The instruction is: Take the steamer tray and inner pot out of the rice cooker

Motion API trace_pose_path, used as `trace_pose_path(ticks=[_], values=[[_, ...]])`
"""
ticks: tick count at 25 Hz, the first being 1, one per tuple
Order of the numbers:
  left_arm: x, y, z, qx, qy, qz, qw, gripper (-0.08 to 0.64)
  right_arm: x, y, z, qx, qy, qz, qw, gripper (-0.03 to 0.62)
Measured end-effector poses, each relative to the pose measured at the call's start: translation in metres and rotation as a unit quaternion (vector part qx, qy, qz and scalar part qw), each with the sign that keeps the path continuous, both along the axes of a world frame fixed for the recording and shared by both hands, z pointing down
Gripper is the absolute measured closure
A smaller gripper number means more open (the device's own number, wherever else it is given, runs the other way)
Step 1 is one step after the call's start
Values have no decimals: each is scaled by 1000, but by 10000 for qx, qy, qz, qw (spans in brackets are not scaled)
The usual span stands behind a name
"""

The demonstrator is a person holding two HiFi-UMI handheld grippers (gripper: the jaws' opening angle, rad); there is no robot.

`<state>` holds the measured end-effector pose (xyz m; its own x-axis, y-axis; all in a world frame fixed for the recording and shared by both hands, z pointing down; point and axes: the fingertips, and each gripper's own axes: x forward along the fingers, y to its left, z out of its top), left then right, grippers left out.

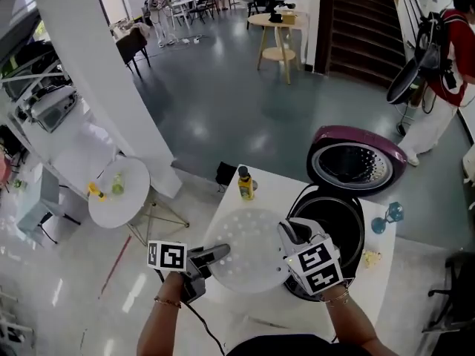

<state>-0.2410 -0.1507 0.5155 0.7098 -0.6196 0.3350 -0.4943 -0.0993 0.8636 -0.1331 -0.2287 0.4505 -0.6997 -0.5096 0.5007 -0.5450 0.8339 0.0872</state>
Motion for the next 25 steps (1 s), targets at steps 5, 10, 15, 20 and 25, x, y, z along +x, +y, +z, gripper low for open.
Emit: trace_pose_path(ticks=[5, 10, 15, 20, 25], values=[[-67, 54, 34, -298, -31, -287, 9991, 472, -68, 47, 34, -386, -404, -123, 9984, 563], [-114, 100, 87, -881, -620, 253, 9939, 472, -103, 107, 111, -995, -280, -92, 9946, 549], [-108, 111, 150, -1526, -1253, 1429, 9698, 472, -82, 148, 206, -2289, 385, 455, 9716, 535], [-82, 94, 187, -1857, -1245, 2203, 9495, 472, -59, 172, 245, -2568, 1010, 160, 9611, 423], [-53, 71, 201, -1851, -652, 2256, 9543, 472, -39, 168, 227, -2801, 818, 93, 9564, 278]])
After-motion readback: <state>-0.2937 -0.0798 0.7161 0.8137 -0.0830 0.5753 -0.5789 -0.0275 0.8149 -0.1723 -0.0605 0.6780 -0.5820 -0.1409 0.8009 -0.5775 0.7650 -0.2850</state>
